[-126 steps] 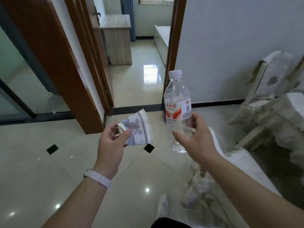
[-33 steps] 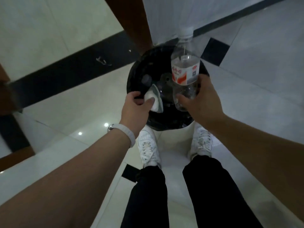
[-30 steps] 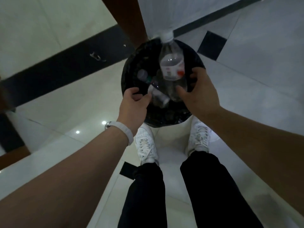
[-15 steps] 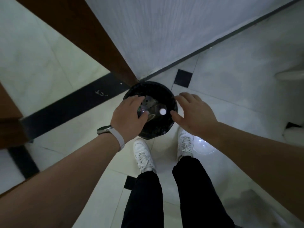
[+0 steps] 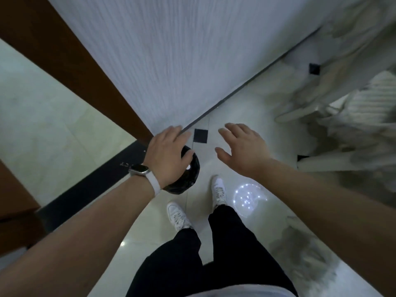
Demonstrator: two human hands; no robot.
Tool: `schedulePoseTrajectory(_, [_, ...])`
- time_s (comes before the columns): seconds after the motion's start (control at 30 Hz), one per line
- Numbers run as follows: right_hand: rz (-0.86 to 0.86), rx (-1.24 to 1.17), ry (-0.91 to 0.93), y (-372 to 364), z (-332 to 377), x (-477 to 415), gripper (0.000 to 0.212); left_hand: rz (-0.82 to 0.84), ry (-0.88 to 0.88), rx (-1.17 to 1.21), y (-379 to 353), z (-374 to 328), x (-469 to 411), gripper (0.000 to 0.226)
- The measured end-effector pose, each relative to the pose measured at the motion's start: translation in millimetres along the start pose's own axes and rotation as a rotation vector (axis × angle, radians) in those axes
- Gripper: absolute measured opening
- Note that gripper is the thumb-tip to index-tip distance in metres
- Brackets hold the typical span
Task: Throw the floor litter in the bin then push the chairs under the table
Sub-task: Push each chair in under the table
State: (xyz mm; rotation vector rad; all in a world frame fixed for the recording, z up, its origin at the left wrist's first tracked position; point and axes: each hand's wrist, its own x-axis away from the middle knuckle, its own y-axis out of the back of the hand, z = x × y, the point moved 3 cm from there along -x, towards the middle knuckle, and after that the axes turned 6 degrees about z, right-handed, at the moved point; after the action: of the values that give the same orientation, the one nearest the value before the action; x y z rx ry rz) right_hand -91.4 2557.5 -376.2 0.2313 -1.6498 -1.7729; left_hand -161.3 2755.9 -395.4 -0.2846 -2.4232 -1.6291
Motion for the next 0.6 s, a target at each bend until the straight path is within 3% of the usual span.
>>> schedulePoseTrajectory(0.37, [-0.171,0.09,-0.163,144,-61,75,0.058,-0.165,-0.232,-0.117,122,-122,-23,0.052])
schedulePoseTrajectory(0.6, [-0.276,0.132,-0.209,208,-144,97,0.06,-0.244,-0.364,-0.152,163,-215,-80,0.054])
